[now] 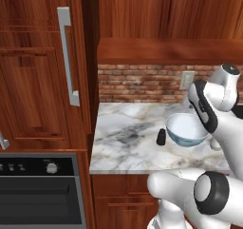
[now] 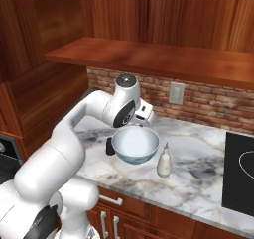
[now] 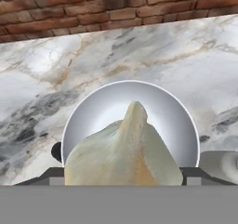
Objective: Retrieve the bottle and the shaker from the cabinet and place them next to the mixing bowl on the counter. Then add garlic from the fridge to the mixing bowl.
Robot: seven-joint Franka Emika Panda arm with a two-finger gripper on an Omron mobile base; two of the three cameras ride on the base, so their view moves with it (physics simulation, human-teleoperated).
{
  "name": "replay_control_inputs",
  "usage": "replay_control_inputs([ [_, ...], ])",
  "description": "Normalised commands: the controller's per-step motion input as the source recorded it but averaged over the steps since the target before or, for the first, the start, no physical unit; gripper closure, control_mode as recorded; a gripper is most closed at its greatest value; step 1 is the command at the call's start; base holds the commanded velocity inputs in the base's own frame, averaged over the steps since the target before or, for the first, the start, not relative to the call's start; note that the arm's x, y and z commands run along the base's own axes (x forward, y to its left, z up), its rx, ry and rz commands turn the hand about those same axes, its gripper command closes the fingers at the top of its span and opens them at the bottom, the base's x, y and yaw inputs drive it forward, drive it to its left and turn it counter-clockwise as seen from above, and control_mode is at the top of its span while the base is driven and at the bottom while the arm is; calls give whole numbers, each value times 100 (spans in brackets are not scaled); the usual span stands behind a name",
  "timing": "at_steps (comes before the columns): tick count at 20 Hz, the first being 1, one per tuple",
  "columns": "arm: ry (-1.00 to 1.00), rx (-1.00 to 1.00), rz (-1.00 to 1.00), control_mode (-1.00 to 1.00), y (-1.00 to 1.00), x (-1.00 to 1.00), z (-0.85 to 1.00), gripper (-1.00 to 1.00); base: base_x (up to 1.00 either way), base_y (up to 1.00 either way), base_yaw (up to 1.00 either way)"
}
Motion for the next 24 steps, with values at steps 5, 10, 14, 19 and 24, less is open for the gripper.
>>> replay_control_inputs([
  [5,-2,-4,0,-100,1,5,-13,100,0,0,0],
  [10,2,-7,0,-100,0,14,-28,100,0,0,0],
  [14,1,-3,0,-100,0,6,-46,100,0,0,0],
  [19,3,0,0,-100,0,0,-49,100,0,0,0],
  [24,4,-1,0,-100,0,0,-24,100,0,0,0],
])
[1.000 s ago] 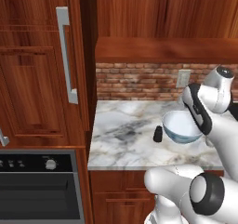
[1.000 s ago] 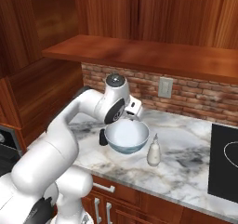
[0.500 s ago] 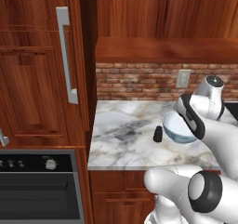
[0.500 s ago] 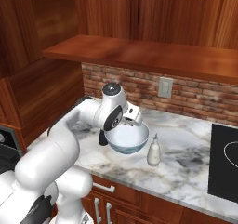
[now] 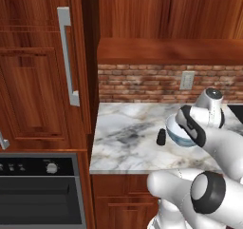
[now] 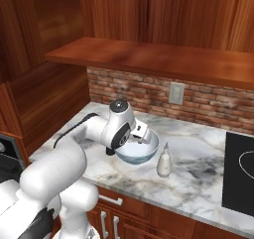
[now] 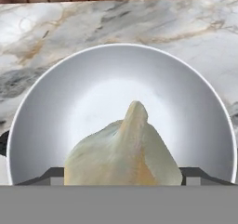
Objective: Retrieve the bottle and the shaker from the cabinet and place them next to the mixing bowl on the counter. Then add garlic from the fridge to the mixing bowl.
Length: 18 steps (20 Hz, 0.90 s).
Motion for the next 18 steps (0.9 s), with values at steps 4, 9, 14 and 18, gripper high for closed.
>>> replay_control_inputs([
  [4,3,-1,0,-100,0,16,0,100,0,0,0],
  [9,8,0,0,-100,0,39,-1,100,0,0,0],
  [14,6,0,0,-100,0,17,-2,100,0,0,0],
  [18,2,0,0,-100,0,0,-2,100,0,0,0],
])
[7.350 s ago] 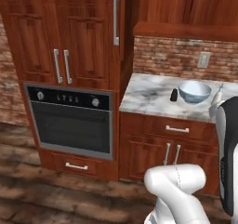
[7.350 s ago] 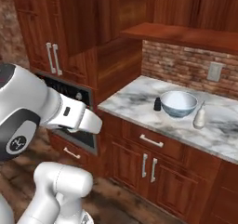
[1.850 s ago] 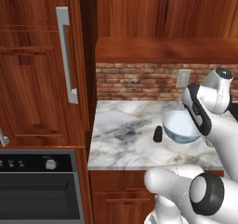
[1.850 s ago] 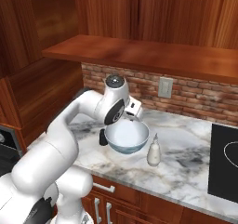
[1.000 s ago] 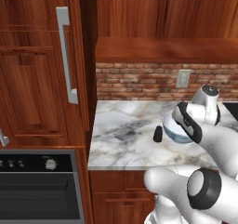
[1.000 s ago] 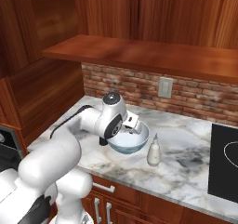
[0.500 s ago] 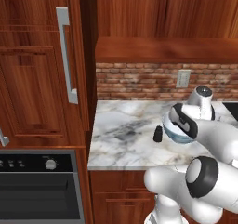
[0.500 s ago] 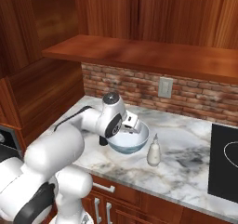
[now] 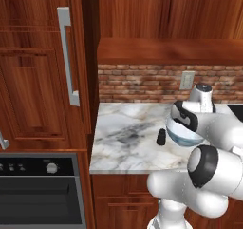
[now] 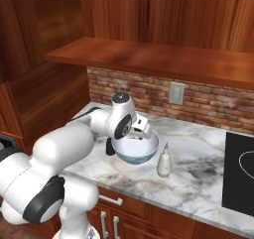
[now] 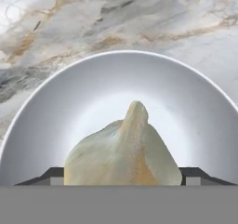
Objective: Retrieve the bottle and the shaker from the cabinet and place them next to the mixing bowl on the counter. Then add garlic from the fridge to the mixing bowl.
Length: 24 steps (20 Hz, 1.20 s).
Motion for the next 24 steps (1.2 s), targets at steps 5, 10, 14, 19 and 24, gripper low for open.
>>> replay_control_inputs([
  [5,8,0,0,-100,0,0,-24,100,0,0,0],
  [10,5,0,0,-100,0,0,-28,100,0,0,0],
  [14,0,0,0,-100,0,0,-27,100,0,0,0],
  [19,0,0,0,-100,0,0,-23,100,0,0,0],
  [24,0,0,0,-100,0,0,-19,100,0,0,0],
])
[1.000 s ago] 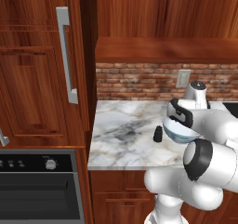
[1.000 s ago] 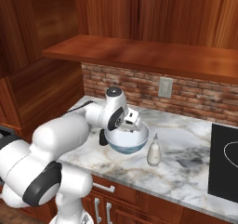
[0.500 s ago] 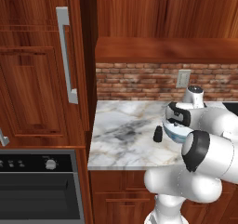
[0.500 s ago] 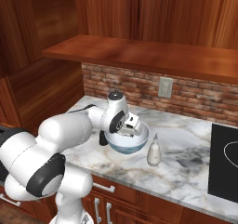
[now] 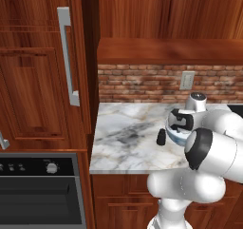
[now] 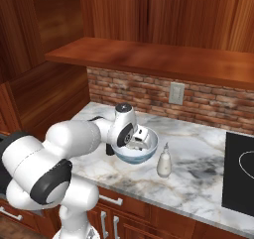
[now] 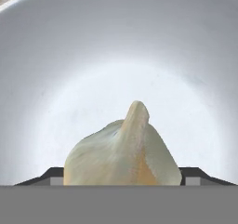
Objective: Retrieve the bottle and the shaker from the cabinet and place them next to the mixing bowl on the counter. Then add garlic from the fridge to the mixing bowl.
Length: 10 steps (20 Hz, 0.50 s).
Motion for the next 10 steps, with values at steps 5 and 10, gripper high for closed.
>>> replay_control_inputs([
  [5,0,0,0,-100,0,0,-2,100,0,0,0],
  [10,0,0,0,-100,0,0,0,100,0,0,0],
])
